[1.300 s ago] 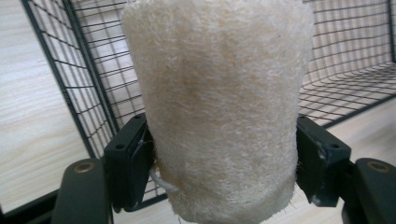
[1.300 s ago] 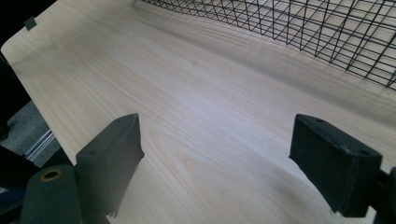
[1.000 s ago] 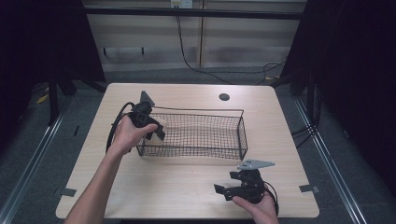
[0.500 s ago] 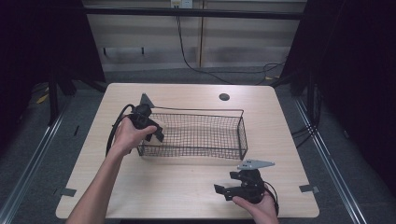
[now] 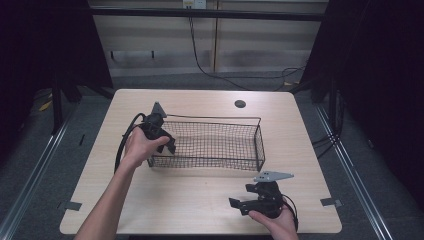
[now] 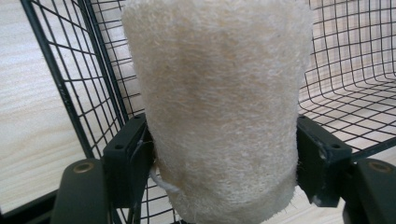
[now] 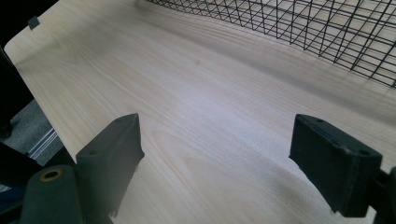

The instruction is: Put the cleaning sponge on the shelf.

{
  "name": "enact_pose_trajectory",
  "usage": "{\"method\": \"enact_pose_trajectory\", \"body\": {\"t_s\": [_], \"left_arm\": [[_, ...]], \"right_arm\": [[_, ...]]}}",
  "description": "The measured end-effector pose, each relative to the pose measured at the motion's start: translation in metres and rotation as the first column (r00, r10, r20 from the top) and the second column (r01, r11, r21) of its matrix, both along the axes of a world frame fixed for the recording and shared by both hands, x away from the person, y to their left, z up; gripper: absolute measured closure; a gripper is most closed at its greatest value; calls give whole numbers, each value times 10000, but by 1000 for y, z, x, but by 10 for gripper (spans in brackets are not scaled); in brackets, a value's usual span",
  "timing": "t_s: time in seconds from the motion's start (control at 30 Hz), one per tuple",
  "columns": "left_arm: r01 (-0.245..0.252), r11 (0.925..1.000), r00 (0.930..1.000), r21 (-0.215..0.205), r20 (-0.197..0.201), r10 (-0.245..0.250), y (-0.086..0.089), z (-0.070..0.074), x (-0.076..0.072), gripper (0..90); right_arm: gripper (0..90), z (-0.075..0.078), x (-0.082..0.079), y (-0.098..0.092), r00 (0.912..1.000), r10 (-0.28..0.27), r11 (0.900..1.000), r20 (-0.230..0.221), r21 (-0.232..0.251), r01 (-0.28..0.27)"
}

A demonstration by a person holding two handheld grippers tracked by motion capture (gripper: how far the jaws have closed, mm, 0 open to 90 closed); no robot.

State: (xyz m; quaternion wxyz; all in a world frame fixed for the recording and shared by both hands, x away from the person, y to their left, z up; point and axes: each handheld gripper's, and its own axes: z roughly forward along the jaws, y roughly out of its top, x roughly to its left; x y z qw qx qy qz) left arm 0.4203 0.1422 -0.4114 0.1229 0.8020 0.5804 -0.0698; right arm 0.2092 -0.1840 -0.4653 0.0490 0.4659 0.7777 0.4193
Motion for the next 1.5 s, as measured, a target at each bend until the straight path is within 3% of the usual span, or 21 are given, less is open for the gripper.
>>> {"method": "enact_pose_trajectory", "body": {"t_s": [0.43, 1.13, 1.5], "left_arm": [[158, 9997, 9989, 208, -447, -149, -1, -8, 4, 294], [31, 9995, 9991, 315, -412, -18, -6, -13, 2, 259], [108, 9999, 9989, 40, -459, -106, -3, -11, 2, 231]], "right_arm": [[162, 0, 0, -1, 10000, -32, 10000, 37, 12, 32], [162, 1, 0, 0, 10000, -32, 10000, -6, -24, 32], [162, 1, 0, -1, 10000, -35, 10000, 25, -22, 35]]}}
